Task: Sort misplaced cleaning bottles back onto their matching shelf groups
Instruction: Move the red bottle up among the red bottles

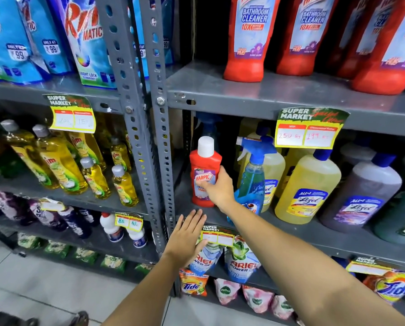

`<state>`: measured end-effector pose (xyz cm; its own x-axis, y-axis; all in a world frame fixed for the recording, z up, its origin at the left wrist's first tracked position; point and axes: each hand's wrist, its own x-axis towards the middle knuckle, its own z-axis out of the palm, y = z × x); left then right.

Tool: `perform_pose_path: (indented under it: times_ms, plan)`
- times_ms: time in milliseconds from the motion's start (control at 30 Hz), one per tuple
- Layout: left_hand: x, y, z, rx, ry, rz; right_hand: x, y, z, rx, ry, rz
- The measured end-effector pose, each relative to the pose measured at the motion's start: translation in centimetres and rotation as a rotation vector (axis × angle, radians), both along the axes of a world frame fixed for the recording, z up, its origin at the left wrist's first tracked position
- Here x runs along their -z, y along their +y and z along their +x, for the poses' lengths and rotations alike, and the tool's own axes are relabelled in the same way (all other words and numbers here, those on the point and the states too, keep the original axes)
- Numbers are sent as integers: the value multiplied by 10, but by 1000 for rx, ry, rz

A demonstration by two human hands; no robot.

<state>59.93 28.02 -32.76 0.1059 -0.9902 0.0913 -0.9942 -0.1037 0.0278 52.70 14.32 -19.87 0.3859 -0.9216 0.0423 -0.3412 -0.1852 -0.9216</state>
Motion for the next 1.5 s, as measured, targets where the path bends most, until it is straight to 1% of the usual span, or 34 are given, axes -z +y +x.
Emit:
perform_pose_path:
  times_ms: [100,167,267,367,467,533,600,633,700,767,833,900,1033,1200,1333,1367,1500]
  plan:
    - [-3,2,0,-5,8,36,-1,18,-12,-57,6,-99]
    - [-3,1,1,-16,12,49,-10,31,-24,-84,-23,-144]
    - [-4,-1,4,-4,35,5,-42,53,-46,-157,-119,-144]
    - [-29,-3,3,57,157,-80,-93,68,-72,-179,-275,-162]
    - [-90,-14,-3,171,158,-323,-159,73,-103,-186,-434,-240]
    - [-145,-23,-6,263,145,-563,-207,67,-128,-181,-524,-330]
    - [-201,-29,-9,309,126,-785,-248,56,-145,-147,-594,-426]
    - [-228,-31,-9,331,102,-861,-266,48,-153,-120,-626,-481]
    - [-274,-39,-10,367,-8,-927,-296,28,-166,-79,-667,-546]
    - [-304,-53,-11,340,-119,-879,-319,4,-174,-48,-653,-563]
    - [-317,-63,-12,285,-162,-797,-334,-23,-180,-7,-606,-540]
    - [-318,-67,-13,250,-150,-763,-339,-46,-185,42,-524,-509]
    - [-315,-67,-15,232,-100,-801,-335,-69,-184,78,-396,-446]
    - [-316,-69,-19,199,-64,-839,-335,-75,-181,41,-285,-422]
    - [-315,-69,-22,200,-34,-865,-306,-75,-187,60,-137,-317]
    - [-316,-69,-22,199,-28,-871,-296,-73,-187,86,-106,-316]
    - [-316,-69,-23,201,-9,-883,-276,-63,-179,211,51,-448]
